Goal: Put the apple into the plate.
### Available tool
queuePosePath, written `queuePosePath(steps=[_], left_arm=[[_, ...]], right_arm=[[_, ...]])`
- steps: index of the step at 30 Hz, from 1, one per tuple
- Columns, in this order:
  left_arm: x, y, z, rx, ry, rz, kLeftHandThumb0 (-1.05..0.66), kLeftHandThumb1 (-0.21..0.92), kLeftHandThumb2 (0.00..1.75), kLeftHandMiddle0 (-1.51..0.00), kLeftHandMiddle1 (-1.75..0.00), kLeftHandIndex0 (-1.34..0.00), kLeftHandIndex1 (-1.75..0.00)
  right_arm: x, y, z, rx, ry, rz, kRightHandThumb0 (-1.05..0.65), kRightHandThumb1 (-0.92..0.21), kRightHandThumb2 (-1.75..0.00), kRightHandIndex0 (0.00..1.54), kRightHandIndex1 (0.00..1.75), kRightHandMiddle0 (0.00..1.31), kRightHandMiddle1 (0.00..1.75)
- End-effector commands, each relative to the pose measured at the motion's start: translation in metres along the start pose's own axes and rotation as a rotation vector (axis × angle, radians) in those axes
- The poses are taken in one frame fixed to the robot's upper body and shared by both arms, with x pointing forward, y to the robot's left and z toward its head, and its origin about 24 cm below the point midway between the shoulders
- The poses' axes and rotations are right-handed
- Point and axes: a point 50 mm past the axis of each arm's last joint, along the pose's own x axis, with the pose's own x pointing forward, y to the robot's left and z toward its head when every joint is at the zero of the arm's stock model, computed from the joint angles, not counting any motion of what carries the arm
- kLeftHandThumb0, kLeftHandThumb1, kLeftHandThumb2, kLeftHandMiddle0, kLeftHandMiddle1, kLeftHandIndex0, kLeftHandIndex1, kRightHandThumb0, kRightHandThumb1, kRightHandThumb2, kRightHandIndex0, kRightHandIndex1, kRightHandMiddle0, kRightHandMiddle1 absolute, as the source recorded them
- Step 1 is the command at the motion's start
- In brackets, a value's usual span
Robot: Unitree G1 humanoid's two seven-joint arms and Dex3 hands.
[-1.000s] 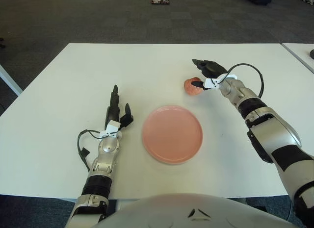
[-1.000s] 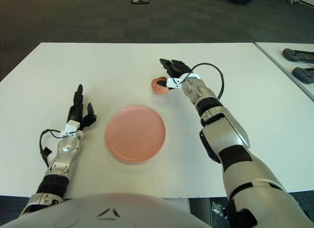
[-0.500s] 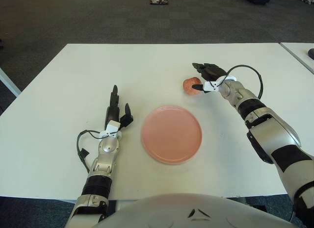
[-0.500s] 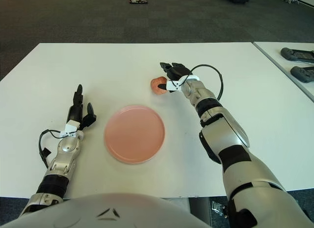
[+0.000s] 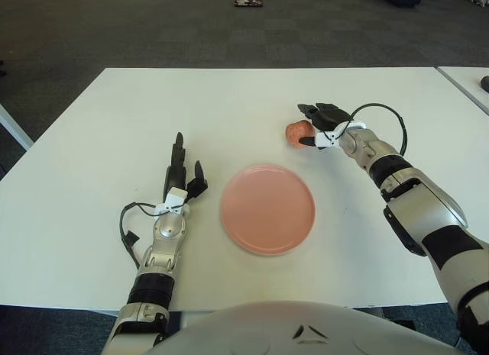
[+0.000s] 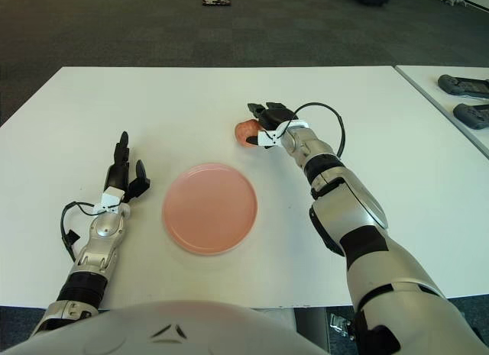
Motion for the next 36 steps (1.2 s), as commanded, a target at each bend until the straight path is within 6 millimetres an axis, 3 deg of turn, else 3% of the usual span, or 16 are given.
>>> queuePosePath(steps=[1, 13, 36], left_arm=[[0.001, 0.001, 0.000, 0.002, 0.010, 0.007, -0.94, 0.92, 1.00, 0.00, 0.00, 0.00, 0.00], [0.001, 0.001, 0.000, 0.013, 0.007, 0.000, -0.94, 0.92, 1.01, 0.00, 0.00, 0.00, 0.00], [0.003, -0.001, 0.001, 0.003, -0.001, 0.000, -0.95, 0.92, 0.99, 0.00, 0.00, 0.00, 0.00]], right_arm=[[0.001, 0.000, 0.001, -0.041, 0.000, -0.008, -1.05, -0.92, -0.63, 0.00, 0.00, 0.00, 0.01], [0.002, 0.000, 0.004, -0.102, -0.011, -0.027, -1.05, -0.92, -0.38, 0.00, 0.00, 0.00, 0.00], [0.003, -0.003, 0.011, -0.101, -0.054, -0.060, -1.05, -0.92, -0.26, 0.00, 0.00, 0.00, 0.00]])
